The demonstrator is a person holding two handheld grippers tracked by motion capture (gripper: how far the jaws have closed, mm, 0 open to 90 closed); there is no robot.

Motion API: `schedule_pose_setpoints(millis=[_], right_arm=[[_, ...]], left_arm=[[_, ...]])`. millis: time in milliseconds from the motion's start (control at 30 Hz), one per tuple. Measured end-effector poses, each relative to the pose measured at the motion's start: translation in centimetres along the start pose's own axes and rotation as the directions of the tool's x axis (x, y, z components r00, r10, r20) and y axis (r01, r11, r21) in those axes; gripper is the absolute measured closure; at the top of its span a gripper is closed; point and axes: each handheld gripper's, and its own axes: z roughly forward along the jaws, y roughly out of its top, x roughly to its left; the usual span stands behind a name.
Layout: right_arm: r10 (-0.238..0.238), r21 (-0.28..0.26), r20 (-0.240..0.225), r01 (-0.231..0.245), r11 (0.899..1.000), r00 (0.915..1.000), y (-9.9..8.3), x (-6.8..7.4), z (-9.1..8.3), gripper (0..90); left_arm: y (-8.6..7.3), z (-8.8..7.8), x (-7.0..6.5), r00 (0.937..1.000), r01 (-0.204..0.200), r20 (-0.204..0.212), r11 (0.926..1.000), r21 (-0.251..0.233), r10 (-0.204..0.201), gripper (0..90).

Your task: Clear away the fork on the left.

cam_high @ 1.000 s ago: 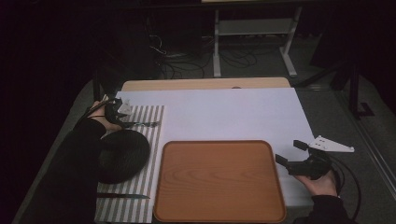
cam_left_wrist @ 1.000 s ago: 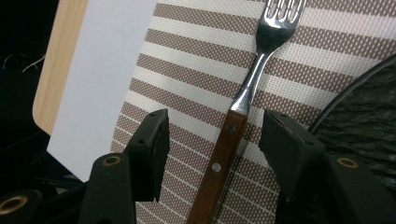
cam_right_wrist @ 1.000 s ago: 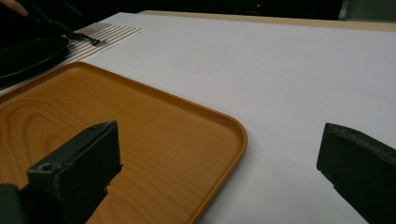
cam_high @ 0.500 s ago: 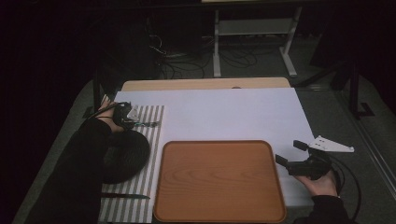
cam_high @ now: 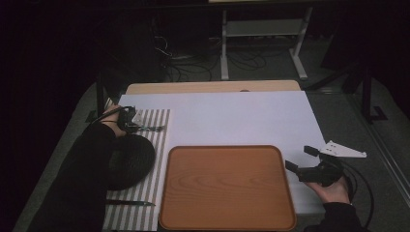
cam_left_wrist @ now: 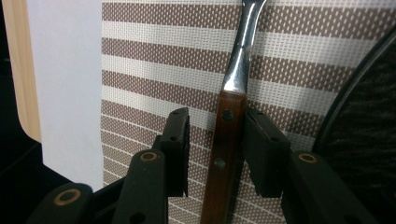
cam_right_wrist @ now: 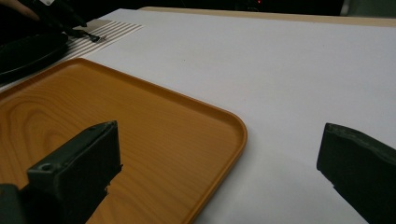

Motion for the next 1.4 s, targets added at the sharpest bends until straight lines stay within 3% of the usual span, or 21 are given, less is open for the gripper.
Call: schedule_pose_setpoints(millis=[233, 267, 467, 567, 800, 967, 1100, 1267, 1400], right_arm=[[-0.001, -0.005, 0.010, 0.001, 1.000, 1.0000, 0.0, 0.0, -0.1, 0.0], [0.000, -0.004, 0.010, 0.000, 1.000, 1.0000, 0.0, 0.0, -0.1, 0.0], [0.001, -0.005, 0.010, -0.001, 1.000, 0.9999, 0.0, 0.0, -0.1, 0.0], [-0.001, -0.006, 0.010, 0.001, 1.000, 0.9999, 0.0, 0.0, -0.1, 0.0], [-0.002, -0.002, 0.010, 0.002, 1.000, 1.0000, 0.0, 0.0, -0.1, 0.0], [-0.002, -0.003, 0.011, 0.002, 1.000, 0.9999, 0.0, 0.0, -0.1, 0.0], [-0.005, -0.005, 0.009, 0.005, 1.000, 0.9999, 0.0, 0.0, -0.2, 0.0], [-0.005, -0.006, 0.010, 0.005, 1.000, 0.9999, 0.0, 0.0, -0.2, 0.0], [-0.005, -0.007, 0.011, 0.005, 1.000, 0.9999, 0.0, 0.0, -0.2, 0.0]], left_arm=[[0.3, 0.3, -0.1, 0.9997, -0.016, 0.020, 0.9999, 0.004, 0.016, 74.5], [0.4, 0.3, -0.1, 0.9997, 0.003, 0.026, 0.9999, 0.010, -0.004, 75.3], [0.6, 0.3, -0.2, 0.9990, -0.035, 0.028, 0.9990, 0.029, 0.034, 76.8], [0.6, 0.3, -0.3, 0.9994, -0.030, 0.019, 0.9992, 0.027, 0.030, 77.1], [0.7, 0.0, -0.1, 0.9985, -0.023, 0.051, 0.9992, 0.033, 0.021, 77.1], [0.8, -0.3, 0.0, 0.9996, -0.019, 0.023, 0.9994, 0.027, 0.019, 77.2], [0.8, -0.7, 0.3, 0.9996, -0.017, 0.024, 0.9990, 0.042, 0.016, 77.1], [0.7, -1.8, 0.9, 0.9999, 0.011, -0.010, 0.9996, 0.027, -0.011, 77.2], [0.7, -2.8, 1.0, 0.9998, 0.019, 0.005, 0.9998, 0.011, -0.019, 77.1]])
